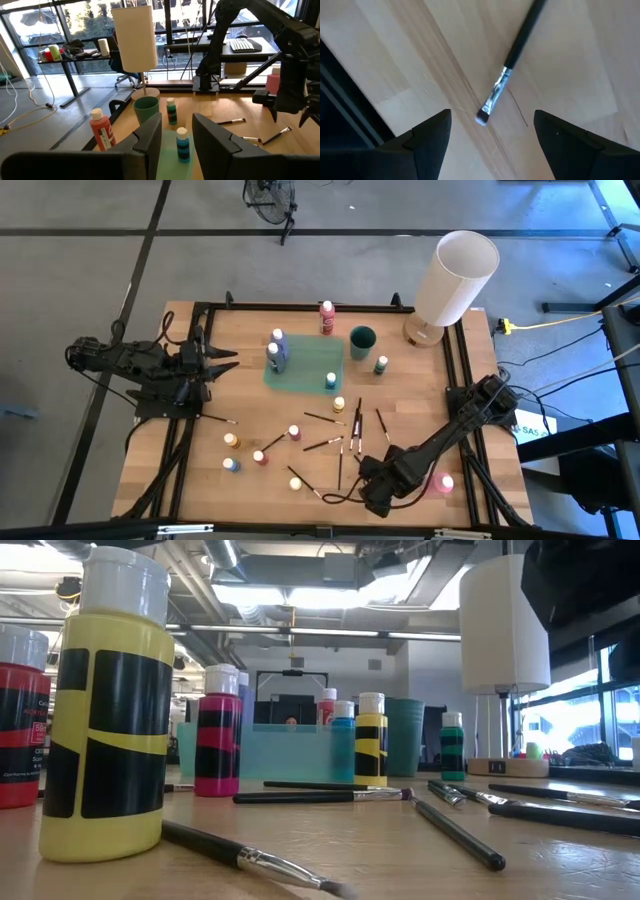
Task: Pick & Place Paint Supplies
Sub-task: Put the black paint brush into the dark green cup
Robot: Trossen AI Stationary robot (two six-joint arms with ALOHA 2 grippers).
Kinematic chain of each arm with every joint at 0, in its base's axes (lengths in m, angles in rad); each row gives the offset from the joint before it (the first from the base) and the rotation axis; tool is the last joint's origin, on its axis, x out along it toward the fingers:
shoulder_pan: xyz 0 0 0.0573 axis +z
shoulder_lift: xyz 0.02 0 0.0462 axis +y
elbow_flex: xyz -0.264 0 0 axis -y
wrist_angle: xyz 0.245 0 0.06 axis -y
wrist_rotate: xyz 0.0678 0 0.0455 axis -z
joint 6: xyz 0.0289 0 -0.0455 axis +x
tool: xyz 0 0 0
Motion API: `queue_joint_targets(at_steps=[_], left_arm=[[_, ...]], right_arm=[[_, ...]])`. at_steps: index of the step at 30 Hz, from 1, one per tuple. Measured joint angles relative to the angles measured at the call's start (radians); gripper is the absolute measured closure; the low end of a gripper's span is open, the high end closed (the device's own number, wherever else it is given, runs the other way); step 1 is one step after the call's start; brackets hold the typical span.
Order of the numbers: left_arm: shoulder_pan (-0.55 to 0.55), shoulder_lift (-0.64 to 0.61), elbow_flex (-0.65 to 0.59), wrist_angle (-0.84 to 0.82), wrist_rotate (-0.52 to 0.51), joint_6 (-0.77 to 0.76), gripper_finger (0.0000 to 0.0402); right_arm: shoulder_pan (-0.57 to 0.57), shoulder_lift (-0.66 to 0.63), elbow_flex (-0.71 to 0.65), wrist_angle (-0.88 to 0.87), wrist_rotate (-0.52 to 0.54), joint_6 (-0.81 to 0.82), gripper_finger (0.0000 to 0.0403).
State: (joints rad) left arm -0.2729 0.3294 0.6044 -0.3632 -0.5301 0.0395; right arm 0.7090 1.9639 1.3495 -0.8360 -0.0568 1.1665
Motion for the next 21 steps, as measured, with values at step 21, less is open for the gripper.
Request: queue_joint_targets(at_steps=[21], left_arm=[[0.000,0.000,0.000,-0.008,0.067,0.001,0.0297]], right_arm=[[0.000,0.034,0.000,0.007,-0.007,0.001,0.0168]])
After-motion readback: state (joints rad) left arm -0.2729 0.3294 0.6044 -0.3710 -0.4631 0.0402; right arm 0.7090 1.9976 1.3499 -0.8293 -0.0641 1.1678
